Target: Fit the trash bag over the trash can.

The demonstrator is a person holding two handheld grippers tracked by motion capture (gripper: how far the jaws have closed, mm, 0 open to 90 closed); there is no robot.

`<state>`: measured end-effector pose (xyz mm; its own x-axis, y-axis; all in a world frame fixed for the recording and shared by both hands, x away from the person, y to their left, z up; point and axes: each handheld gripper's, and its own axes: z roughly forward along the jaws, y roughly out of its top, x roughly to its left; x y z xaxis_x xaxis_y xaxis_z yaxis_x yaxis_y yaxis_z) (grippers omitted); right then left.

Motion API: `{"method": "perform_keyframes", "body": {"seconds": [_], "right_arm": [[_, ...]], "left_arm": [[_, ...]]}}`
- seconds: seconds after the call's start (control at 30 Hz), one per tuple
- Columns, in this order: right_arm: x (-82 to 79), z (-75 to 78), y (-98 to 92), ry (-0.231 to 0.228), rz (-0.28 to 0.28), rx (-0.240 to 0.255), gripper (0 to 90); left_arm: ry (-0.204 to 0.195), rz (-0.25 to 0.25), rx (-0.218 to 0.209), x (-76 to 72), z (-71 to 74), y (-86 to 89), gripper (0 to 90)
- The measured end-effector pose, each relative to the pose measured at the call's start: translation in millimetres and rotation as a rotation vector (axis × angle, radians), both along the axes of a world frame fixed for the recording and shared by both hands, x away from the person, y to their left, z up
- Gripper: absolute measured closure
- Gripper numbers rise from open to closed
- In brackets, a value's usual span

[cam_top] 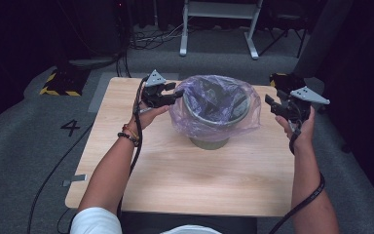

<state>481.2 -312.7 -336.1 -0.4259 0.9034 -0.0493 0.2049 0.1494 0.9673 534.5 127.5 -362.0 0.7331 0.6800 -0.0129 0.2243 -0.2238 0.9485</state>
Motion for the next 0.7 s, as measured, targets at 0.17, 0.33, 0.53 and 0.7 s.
{"method": "perform_keyframes", "body": {"seconds": [0.17,0.33,0.53,0.7], "right_arm": [[2.3,14.0,18.6,0.001,0.105,0.037,35.7],[7.5,19.3,46.9,0.048,0.224,-0.016,29.6],[33.9,13.9,60.0,0.224,0.201,-0.090,30.8],[42.5,12.7,55.1,0.234,0.189,-0.078,59.4]], "left_arm": [[0.004,-0.002,0.006,4.5,1.5,-3.5,52.5],[0.006,0.004,0.010,8.5,2.6,-6.6,52.3],[0.010,-0.010,0.029,15.6,7.3,-8.0,52.8],[0.012,-0.050,0.031,19.2,9.4,-9.1,63.4]]}}
